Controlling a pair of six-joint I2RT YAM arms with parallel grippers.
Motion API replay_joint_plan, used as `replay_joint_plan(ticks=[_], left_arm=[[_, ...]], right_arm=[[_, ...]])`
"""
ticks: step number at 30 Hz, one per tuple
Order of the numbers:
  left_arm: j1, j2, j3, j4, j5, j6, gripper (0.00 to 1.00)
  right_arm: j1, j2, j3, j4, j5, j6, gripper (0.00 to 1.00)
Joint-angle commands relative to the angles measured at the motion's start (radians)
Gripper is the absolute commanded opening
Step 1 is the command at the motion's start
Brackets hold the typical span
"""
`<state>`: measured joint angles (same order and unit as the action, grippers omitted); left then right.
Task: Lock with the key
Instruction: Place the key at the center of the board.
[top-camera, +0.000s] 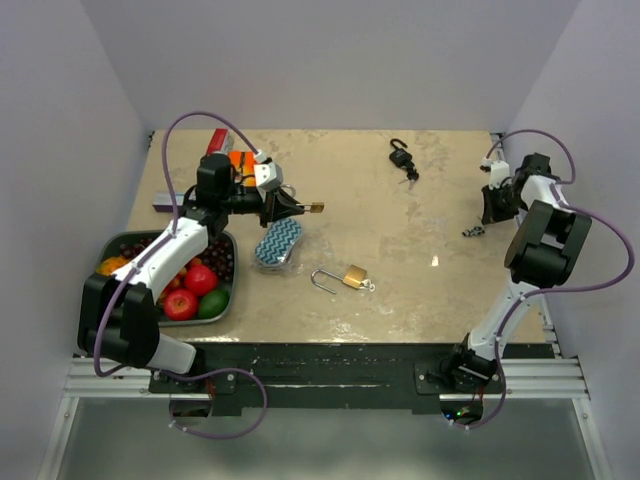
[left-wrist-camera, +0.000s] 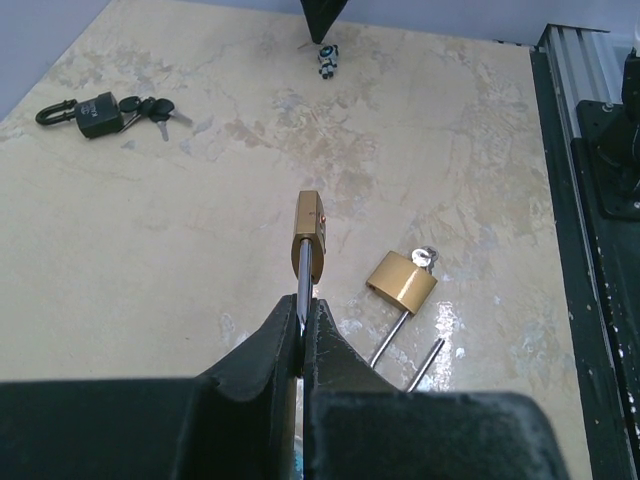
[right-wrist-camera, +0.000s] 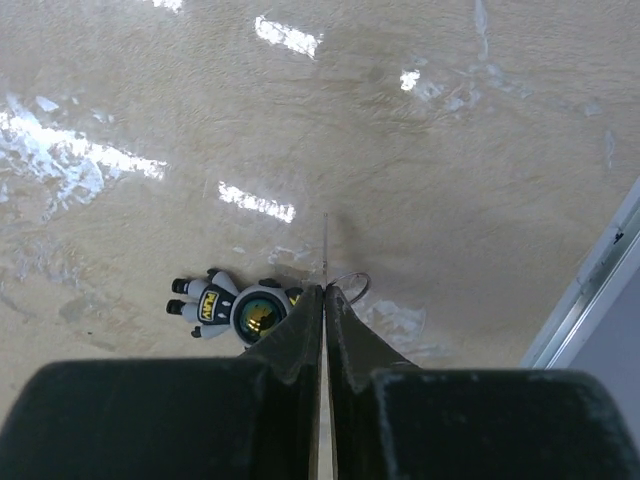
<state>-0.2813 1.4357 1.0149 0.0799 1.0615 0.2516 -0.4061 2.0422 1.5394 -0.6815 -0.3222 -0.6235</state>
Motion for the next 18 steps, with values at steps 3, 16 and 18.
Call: replay_joint_plan(ticks=[3, 16, 18], left_arm=[[-0.016, 0.02, 0.022, -0.025, -0.018, 0.052, 0.0], [-0.153, 0.216, 0.24, -0.127, -0.136, -0.35, 0.0], [-0.159, 0.258, 0.298, -0.143, -0.136, -0.426, 0.0]], right_arm=[[0.001, -0.002, 0.068, -0.019, 0.002, -0.001, 0.43], [0.165, -0.367, -0.102, 0.01, -0.256, -0.084, 0.77], [0.26, -0.47, -0.174, 0.059, -0.284, -0.085, 0.81]])
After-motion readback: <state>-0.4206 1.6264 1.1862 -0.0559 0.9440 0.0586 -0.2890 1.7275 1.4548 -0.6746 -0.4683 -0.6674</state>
